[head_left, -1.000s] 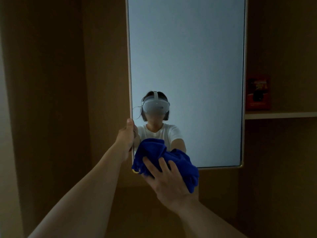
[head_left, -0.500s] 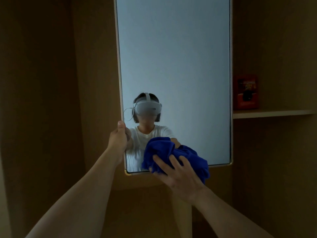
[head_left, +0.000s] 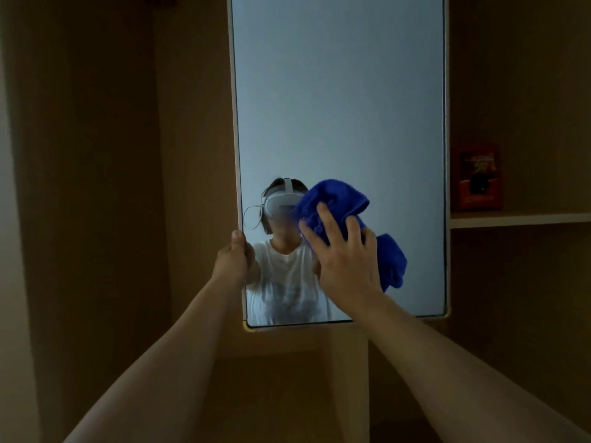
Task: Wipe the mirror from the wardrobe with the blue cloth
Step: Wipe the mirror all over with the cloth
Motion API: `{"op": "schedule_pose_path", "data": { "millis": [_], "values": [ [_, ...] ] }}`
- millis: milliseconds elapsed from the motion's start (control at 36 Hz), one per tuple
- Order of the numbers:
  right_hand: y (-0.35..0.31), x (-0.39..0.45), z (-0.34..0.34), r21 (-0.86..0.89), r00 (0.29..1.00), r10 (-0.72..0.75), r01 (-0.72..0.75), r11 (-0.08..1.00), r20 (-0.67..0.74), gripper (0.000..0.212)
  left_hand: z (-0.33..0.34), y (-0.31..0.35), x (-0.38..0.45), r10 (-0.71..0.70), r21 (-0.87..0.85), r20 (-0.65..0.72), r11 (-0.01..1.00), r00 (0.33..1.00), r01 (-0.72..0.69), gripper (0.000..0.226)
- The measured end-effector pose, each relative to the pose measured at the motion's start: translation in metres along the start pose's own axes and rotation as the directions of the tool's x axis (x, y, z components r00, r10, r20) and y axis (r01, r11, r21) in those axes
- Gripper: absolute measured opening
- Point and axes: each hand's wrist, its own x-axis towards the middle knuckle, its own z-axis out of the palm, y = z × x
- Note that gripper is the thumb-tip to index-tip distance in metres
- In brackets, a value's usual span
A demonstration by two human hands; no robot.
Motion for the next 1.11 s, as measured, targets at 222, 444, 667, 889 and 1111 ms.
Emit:
{"op": "schedule_pose_path", "data": {
  "millis": [222,444,667,889,1111],
  "values": [
    [-0.017,-0.036,0.015,-0.012,0.937,-0.345,0.346,0.938,0.06,0.063,0.001,0.0,-0.001,-0.059,-0.018,0.042,0.998,0.997,0.06,0.05],
    [-0.01,0.05,-0.025,0.031,0.983,-0.168,0.166,0.986,0.071,0.055,0.002,0.001,-0.008,0.016,-0.073,0.043,0.997,0.999,-0.013,0.048],
    [-0.002,0.168,-0.067,0.073,0.982,-0.139,0.13,0.989,0.131,0.065,-0.015,0.036,-0.013,-0.255,-0.071,0.26,0.957,0.931,0.282,0.077],
    [0.019,0.246,-0.087,0.068,0.925,-0.354,0.348,0.935,0.14,0.058,-0.018,0.145,0.047,-0.23,-0.259,0.309,0.913,0.923,0.314,0.051],
    [0.05,0.292,-0.096,0.0,0.758,-0.613,0.628,0.778,0.224,0.044,-0.023,0.299,0.123,-0.217,-0.391,0.203,0.876,0.955,0.282,0.048]
  ]
}}
